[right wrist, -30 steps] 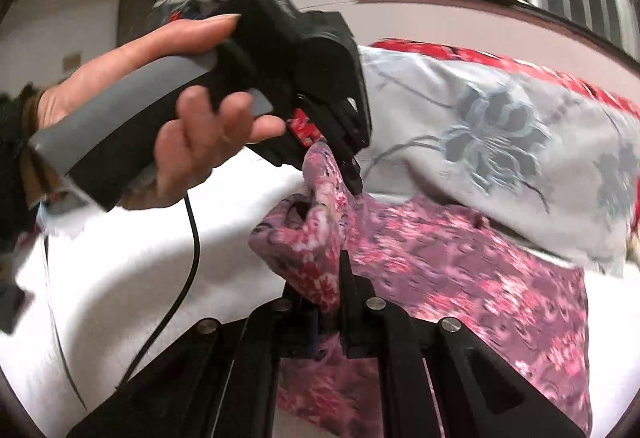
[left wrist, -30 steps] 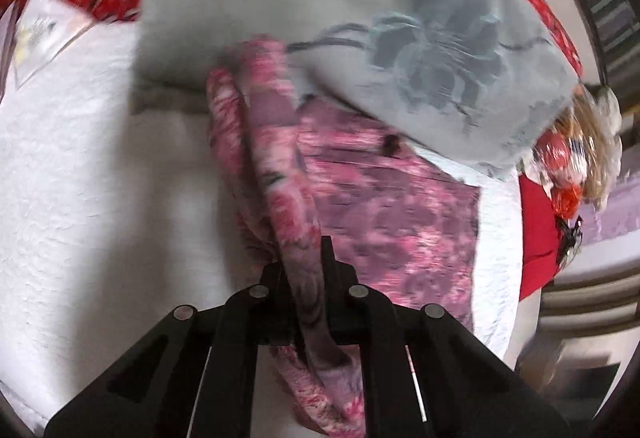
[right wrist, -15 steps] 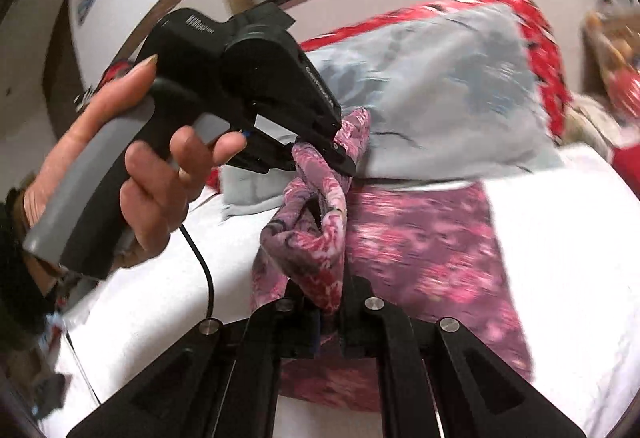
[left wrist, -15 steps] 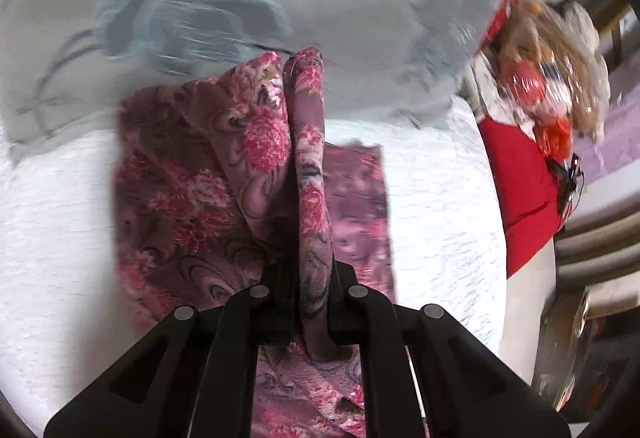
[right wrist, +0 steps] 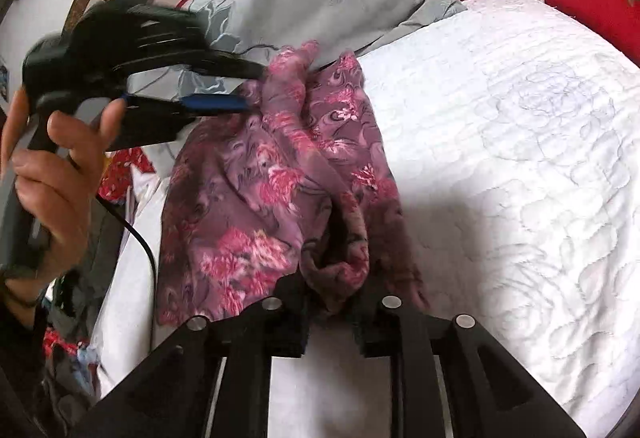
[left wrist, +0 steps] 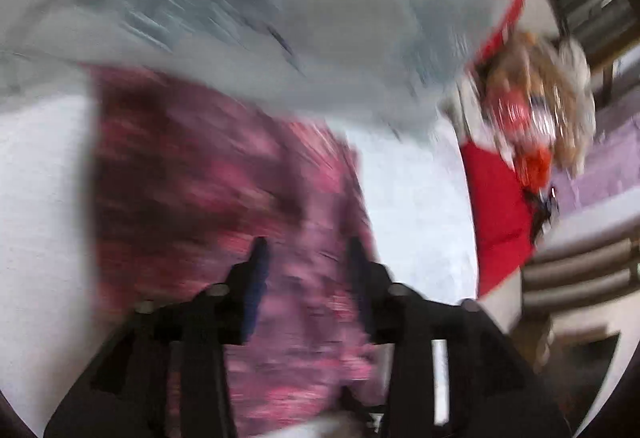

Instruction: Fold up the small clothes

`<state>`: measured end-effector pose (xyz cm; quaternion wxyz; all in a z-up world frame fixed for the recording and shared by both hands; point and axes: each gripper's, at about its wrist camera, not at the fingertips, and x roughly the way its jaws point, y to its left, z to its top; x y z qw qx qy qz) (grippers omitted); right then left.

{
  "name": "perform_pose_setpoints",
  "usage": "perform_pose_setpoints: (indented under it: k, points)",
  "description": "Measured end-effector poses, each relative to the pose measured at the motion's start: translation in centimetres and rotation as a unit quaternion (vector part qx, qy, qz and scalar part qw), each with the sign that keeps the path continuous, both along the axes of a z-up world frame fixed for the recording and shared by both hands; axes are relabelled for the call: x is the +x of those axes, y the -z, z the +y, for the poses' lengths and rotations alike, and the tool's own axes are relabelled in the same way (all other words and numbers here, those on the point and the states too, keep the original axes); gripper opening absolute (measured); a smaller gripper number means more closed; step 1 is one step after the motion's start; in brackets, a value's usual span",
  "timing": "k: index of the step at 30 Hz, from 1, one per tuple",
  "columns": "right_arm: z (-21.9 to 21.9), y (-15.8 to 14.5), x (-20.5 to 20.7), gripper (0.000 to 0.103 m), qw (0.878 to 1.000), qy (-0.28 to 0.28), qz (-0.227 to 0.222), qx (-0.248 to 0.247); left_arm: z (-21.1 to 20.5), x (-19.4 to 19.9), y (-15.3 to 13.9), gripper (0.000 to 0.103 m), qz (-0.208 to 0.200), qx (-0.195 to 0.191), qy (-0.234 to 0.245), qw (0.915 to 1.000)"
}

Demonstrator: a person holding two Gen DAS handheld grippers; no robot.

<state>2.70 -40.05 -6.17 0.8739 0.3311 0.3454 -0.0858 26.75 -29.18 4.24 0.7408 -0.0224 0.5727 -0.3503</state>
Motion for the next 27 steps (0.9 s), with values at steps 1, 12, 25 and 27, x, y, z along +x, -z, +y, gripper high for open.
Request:
perform_pose_setpoints:
  k: [1,12,25,27]
  points:
    - [-0.4,-0.6,-0.5,0.027,1.0,-0.001,-0.006,-0.001,1.9,0.6,-0.6,0.051,-0.02,0.003,-0.019,0.9996]
    - [-6.5,-5.5,9.7,0.05,0.996,-0.021,-0.083,0.029,9.5,2.2,5.1,0.051,0.006,0.035,-0.077,0.9964]
    - [-8.9,-2.1,14.6,0.004,1.0,0.014,0.007,0.004,6.9,0.5,6.1,0.052,-0.104,0.138,-0.072,0.9823]
    - [-9.1,-0.5,14.8,0.006,0.999,0.009,0.035,0.011,7.5,0.1,6.2,0.052,-0.118,0.142,-0.071,0.9802]
